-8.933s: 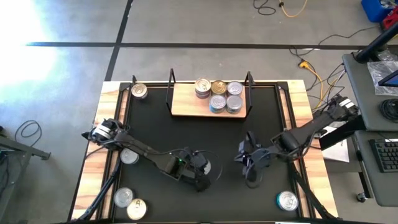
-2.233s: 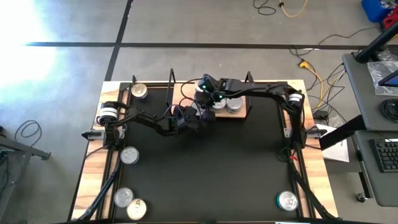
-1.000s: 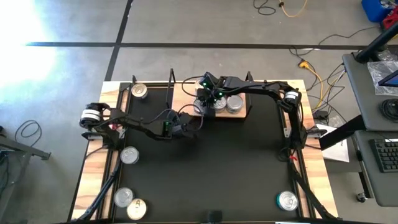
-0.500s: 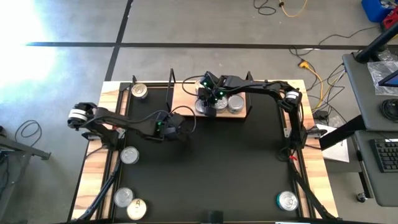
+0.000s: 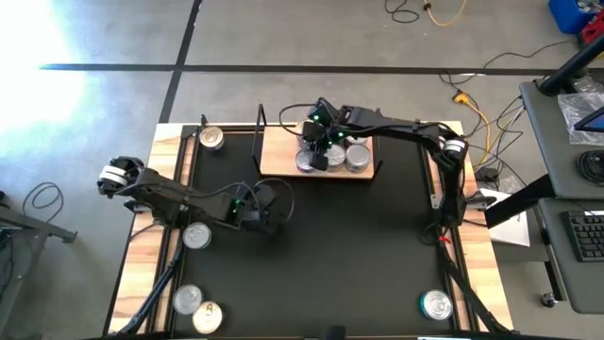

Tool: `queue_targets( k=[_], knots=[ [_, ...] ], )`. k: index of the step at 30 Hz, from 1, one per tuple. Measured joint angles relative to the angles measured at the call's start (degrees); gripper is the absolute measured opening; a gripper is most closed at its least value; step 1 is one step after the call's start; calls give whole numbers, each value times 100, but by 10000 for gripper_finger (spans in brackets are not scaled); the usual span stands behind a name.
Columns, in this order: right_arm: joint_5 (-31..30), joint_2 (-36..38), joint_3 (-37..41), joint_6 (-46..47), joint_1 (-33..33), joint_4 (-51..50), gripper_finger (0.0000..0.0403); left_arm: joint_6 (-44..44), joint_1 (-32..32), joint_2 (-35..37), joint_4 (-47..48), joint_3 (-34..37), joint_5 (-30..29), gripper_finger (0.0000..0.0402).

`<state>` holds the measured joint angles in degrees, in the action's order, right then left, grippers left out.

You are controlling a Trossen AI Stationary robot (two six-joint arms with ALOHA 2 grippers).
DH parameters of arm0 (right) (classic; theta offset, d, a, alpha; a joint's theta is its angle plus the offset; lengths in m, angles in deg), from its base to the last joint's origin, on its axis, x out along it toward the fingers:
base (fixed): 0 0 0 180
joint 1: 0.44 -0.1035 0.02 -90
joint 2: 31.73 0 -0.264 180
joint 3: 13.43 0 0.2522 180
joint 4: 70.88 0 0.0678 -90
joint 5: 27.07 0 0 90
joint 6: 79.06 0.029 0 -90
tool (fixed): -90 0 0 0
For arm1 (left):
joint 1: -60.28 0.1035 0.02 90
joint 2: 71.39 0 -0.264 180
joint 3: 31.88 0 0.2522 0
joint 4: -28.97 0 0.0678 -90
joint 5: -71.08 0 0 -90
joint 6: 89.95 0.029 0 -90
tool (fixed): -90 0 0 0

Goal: Stack canned seafood by type on shelf
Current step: Put the green-blue tuna can on the shelf

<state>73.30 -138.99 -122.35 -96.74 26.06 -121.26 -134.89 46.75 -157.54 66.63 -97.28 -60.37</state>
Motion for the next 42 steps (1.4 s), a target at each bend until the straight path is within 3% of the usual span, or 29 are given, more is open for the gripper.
queue_targets(
  k=[4,10,14,18,22,27,32,37,42],
  knots=[
    [27,368,-4,455,-328,-901,13,-350,-346,0,730,0,6,367],
    [15,745,188,1471,-1488,-2371,13,-651,-647,-2,1452,2,2,361],
    [7,818,436,2742,-2473,-2714,13,-240,-788,-2,1460,2,86,361],
    [15,800,775,4108,-3619,-2713,13,662,-1106,-2,1809,38,634,361],
    [150,792,1223,5297,-4775,-2757,13,642,-1569,2,2246,271,734,361],
    [946,789,1558,7311,-5876,-2983,13,315,-2186,9,2103,711,1150,361],
    [2170,787,1801,8749,-6682,-2875,13,-70,-2601,9,1830,962,1355,361],
    [3306,787,2203,9310,-7386,-2938,13,-168,-2734,13,1766,1052,1363,361],
    [3594,787,2644,9691,-7974,-2685,13,-91,-2733,13,1708,1064,1337,361]
  ],
)
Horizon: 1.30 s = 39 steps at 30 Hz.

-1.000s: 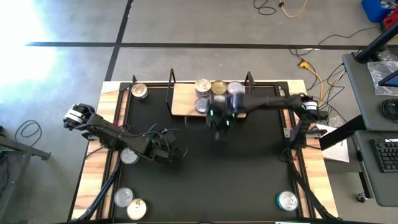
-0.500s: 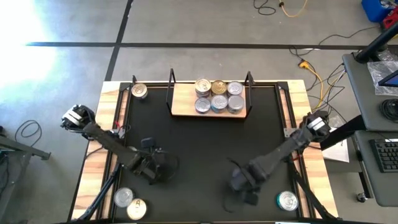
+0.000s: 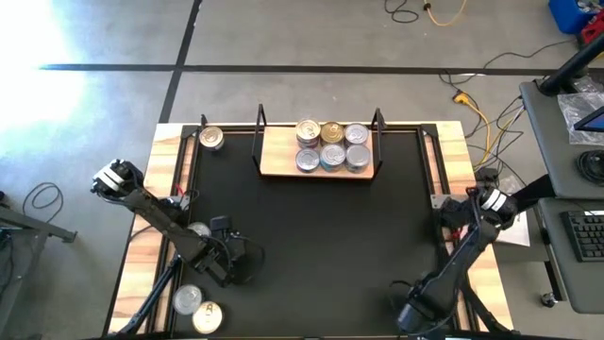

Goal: Stack canned seafood by type on shelf
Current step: Put the green-blue tuna can on the shelf

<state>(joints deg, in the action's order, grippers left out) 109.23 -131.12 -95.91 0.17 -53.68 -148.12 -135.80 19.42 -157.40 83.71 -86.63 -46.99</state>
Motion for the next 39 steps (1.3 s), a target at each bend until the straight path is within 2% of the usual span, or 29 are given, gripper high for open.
queue_targets(
  k=[6,9,13,17,21,24,29,33,36,39],
  knots=[
    [-287,0,641,191,-8,510,13,173,2,0,-33,-24,-254,361],
    [-656,0,792,62,298,985,13,160,2,2,-100,-64,-292,361],
    [-1242,10,760,-91,850,1095,13,253,-46,2,-417,-144,-293,361],
    [-2102,15,432,-636,1555,1162,13,620,-116,4,-700,-177,-286,361],
    [-3263,-5,-36,-1604,2273,1240,13,977,-116,5,-648,-166,-284,361],
    [-3823,-94,-392,-2267,2858,1219,13,1304,-136,7,-620,-166,-217,361],
    [-4078,-434,-1191,-3496,3594,1193,13,1304,-226,27,-600,-124,170,361],
    [-4232,-518,-1912,-4087,3727,996,13,699,-576,81,-906,-4,314,361],
    [-4572,-507,-2268,-4321,3664,339,13,122,-840,85,-1193,127,231,361],
    [-4791,-501,-2436,-4352,3547,-700,13,-118,-992,83,-1306,256,-136,361]
  ],
)
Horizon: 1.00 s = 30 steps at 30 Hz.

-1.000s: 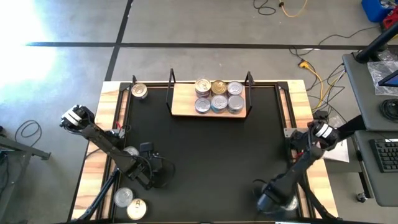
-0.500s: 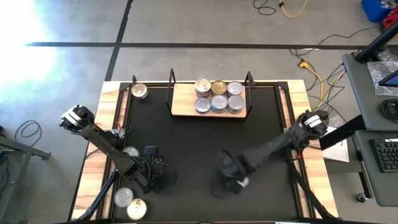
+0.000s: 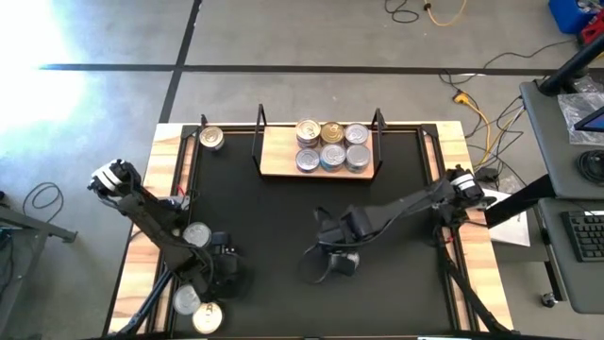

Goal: Stack canned seafood by type on shelf
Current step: Put the green-blue tuna can on the shelf

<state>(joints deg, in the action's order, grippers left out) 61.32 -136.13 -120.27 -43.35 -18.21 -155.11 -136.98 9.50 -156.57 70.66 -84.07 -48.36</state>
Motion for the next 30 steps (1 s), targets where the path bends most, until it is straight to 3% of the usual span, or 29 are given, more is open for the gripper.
queue_targets(
  k=[6,13,16,19,21,26,30],
  knots=[
    [-27,12,289,-53,-303,-1656,13,721,-10,2,-1443,482,-303,361],
    [102,-7,725,442,-596,-1417,13,990,428,-95,-3746,1003,33,361],
    [446,-8,770,305,-702,-1495,13,1369,764,-107,-3373,451,614,361],
    [658,50,777,-174,-746,-1928,13,1966,901,-108,-1996,-230,580,361],
    [651,169,815,-411,-738,-1943,13,2061,954,-107,-1675,-335,494,361],
    [350,536,1071,-681,-720,-1749,13,1628,1139,-185,-2481,-8,959,361],
    [266,800,1440,-603,-720,-1663,13,1421,1136,-343,-2544,-91,1098,361]
  ],
)
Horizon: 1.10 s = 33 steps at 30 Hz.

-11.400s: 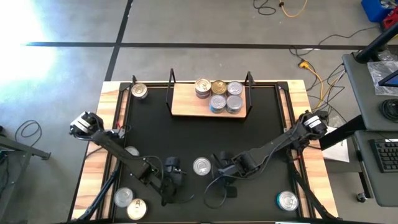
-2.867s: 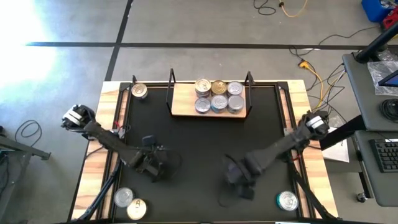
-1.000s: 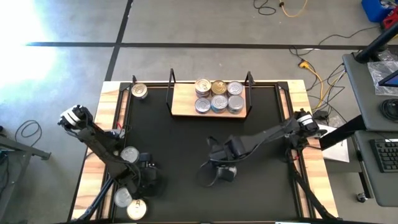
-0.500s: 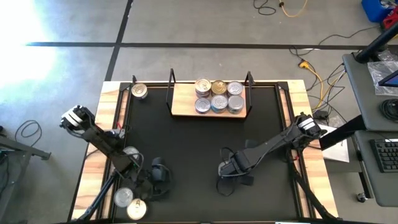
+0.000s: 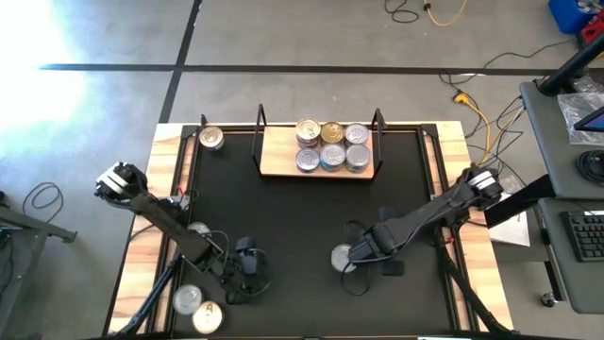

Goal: Stack canned seafood by type on shelf
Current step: Put the green-blue tuna can on the shelf

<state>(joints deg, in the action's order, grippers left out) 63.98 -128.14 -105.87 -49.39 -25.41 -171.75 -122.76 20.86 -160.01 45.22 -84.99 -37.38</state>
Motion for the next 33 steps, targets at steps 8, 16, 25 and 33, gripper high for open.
queue_targets(
  k=[8,16,25,33],
  knots=[
    [388,596,330,1194,-2,312,32,837,61,50,224,-180,-181,361],
    [-377,675,332,1641,-2,321,126,1275,341,271,-400,261,-72,361],
    [-581,563,1015,1064,26,1601,204,1615,391,213,-1667,746,-326,361],
    [-244,318,1752,1265,61,3244,213,2229,468,-679,-3916,1238,-1535,361]
  ],
)
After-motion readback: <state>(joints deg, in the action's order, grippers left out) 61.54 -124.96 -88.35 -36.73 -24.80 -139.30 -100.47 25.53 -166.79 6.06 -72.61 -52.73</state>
